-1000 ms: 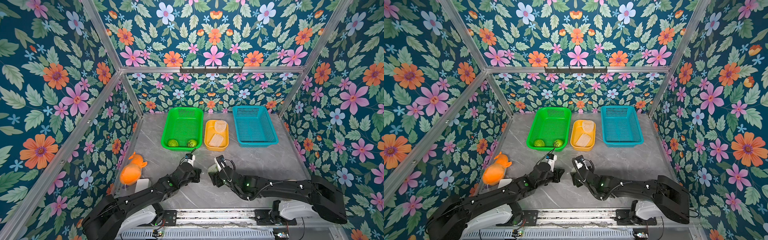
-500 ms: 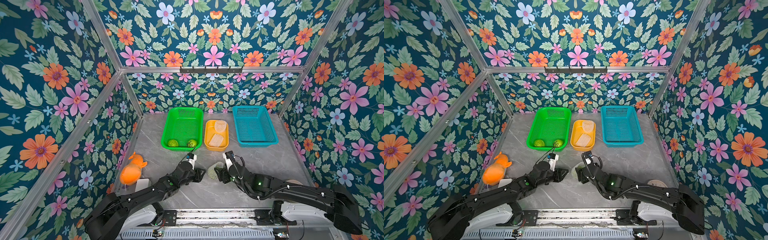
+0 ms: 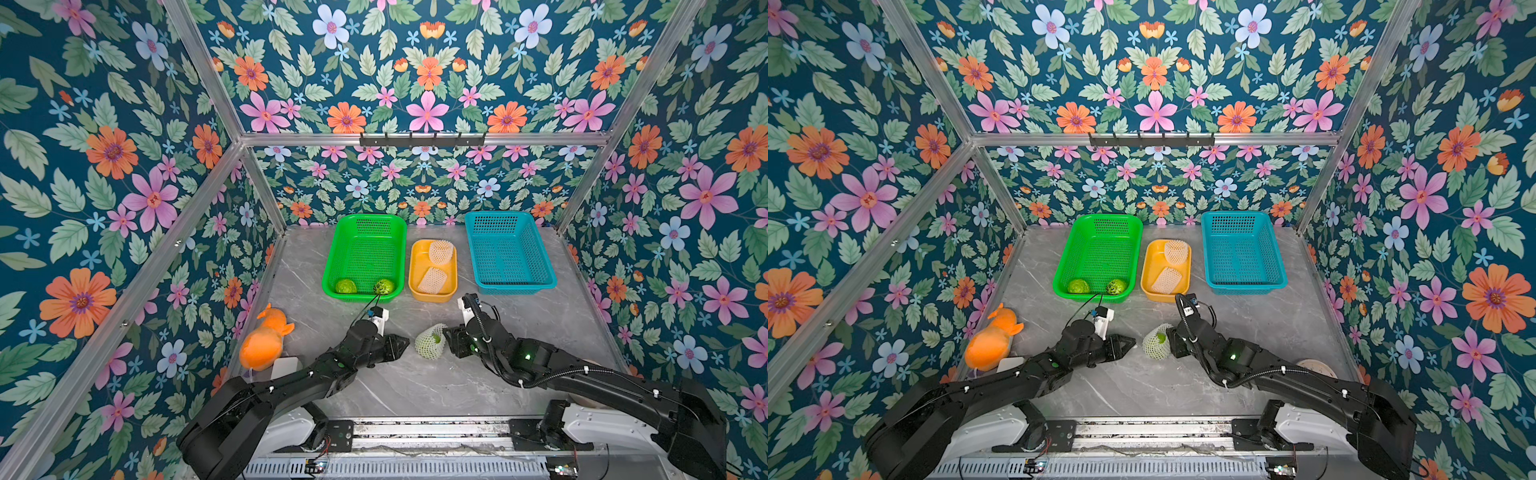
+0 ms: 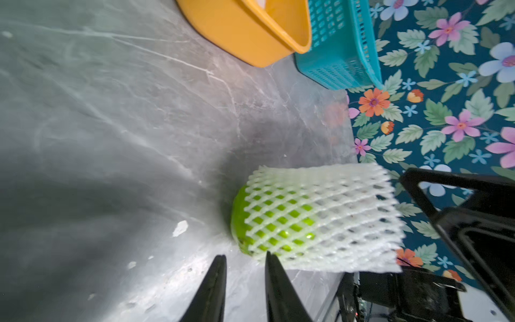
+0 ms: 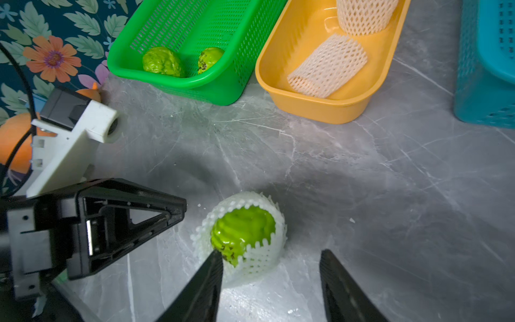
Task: Sleeve custard apples in foam nets
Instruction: Put on the foam net on the custard apple.
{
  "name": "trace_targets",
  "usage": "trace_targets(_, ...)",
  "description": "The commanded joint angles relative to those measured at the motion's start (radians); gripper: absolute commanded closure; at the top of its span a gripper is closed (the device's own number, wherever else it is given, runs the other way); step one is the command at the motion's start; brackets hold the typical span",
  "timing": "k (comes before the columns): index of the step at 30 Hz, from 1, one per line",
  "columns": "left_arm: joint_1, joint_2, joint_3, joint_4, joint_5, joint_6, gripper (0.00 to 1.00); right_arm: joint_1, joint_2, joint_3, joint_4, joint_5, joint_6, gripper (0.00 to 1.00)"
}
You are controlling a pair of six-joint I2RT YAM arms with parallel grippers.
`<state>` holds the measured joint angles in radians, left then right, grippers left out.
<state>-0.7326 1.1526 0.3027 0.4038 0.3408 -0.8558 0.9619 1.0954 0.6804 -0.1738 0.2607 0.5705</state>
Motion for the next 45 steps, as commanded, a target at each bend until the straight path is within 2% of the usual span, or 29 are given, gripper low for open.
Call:
trace_targets(1,0.003,-0.010,0.012,0.025,0.021,0.027,0.70,-0.002,0.024,0.017,0.038,-0.055,-0.004,0.45)
trace_targets(11,0.029,-0.023,0.001,-0.034,-0.017,0.054,0.71,-0.001,0.180,0.038,0.184,-0.119,-0.019,0.47)
trace_targets(18,0.066,-0.059,-0.022,-0.057,-0.022,0.064,0.72,0.004,0.264,0.048,0.157,-0.135,-0.006,0.53)
trace_targets(25,0.070,-0.044,-0.021,-0.041,-0.012,0.068,0.71,0.035,0.299,0.066,0.121,-0.101,-0.004,0.53)
trace_targets(30,0.072,-0.036,-0.019,-0.034,-0.009,0.070,0.69,0.041,0.270,0.082,0.090,-0.070,-0.003,0.51)
trace_targets(38,0.073,-0.049,-0.021,-0.041,-0.014,0.070,0.62,0.041,0.209,0.110,0.021,-0.061,-0.008,0.23)
trace_targets(41,0.073,-0.052,-0.021,-0.043,-0.012,0.070,0.60,0.041,0.190,0.111,0.017,-0.068,-0.004,0.18)
trace_targets(45,0.074,-0.042,-0.017,-0.029,-0.004,0.048,0.56,0.034,0.163,0.119,-0.015,-0.067,0.010,0.19)
